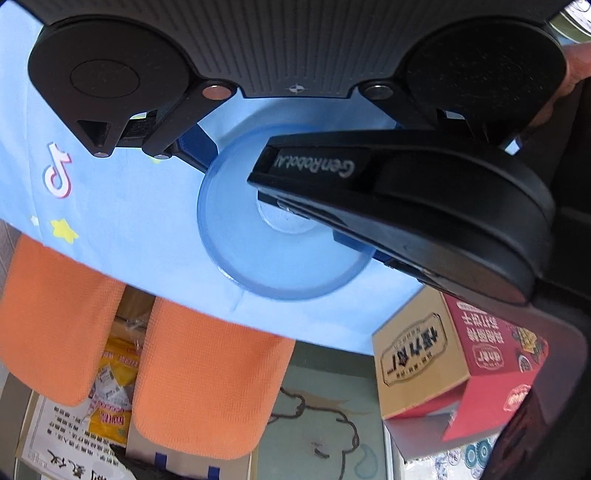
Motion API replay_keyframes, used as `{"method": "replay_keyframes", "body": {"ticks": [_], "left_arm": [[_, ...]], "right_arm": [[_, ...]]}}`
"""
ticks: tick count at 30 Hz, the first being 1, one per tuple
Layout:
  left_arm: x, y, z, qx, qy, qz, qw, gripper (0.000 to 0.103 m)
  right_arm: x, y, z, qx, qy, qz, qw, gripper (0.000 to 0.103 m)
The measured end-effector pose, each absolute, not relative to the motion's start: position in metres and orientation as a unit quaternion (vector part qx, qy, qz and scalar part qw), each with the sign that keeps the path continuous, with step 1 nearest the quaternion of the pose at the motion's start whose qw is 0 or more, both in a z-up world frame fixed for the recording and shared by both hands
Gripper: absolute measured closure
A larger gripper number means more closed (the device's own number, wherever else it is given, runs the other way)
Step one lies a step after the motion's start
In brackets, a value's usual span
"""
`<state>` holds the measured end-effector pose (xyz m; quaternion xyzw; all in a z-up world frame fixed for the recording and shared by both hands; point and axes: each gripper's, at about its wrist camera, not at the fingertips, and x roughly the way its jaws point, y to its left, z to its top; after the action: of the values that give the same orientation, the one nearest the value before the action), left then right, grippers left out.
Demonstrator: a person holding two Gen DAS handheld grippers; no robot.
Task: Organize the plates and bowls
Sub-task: 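Grip the blue bowl rim with the left tool and lift it, then lower the blue bowl into the white bowl and open the left tool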
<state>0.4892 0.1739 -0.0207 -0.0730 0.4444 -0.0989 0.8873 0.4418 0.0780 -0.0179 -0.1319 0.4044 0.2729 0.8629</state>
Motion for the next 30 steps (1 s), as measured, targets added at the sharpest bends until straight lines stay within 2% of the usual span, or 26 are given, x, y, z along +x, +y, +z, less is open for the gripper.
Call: {"method": "replay_keyframes", "body": {"ticks": [7,15,16,18,20,21,30], "left_arm": [[0.490,0.182,-0.026,-0.077,0.433,-0.094,0.893,0.049],[0.489,0.182,-0.027,-0.077,0.428,-0.094,0.896,0.050],[0.489,0.181,-0.027,-0.075,0.427,-0.092,0.896,0.051],[0.487,0.177,-0.027,-0.061,0.427,-0.087,0.898,0.066],[0.485,0.176,-0.025,-0.065,0.432,-0.097,0.894,0.068],[0.483,0.176,-0.023,-0.068,0.431,-0.101,0.894,0.068],[0.445,0.142,0.026,-0.055,0.403,-0.141,0.903,0.068]], "right_arm": [[0.447,0.066,-0.029,-0.121,0.409,0.265,0.865,0.018],[0.444,0.060,-0.033,-0.115,0.395,0.268,0.871,0.015],[0.445,0.060,-0.032,-0.116,0.394,0.266,0.872,0.019],[0.441,0.061,-0.030,-0.116,0.381,0.269,0.877,0.025],[0.438,0.061,-0.026,-0.117,0.368,0.276,0.880,0.037],[0.436,0.060,-0.022,-0.114,0.364,0.281,0.881,0.050],[0.401,0.033,0.023,-0.095,0.341,0.280,0.892,0.052]]}}
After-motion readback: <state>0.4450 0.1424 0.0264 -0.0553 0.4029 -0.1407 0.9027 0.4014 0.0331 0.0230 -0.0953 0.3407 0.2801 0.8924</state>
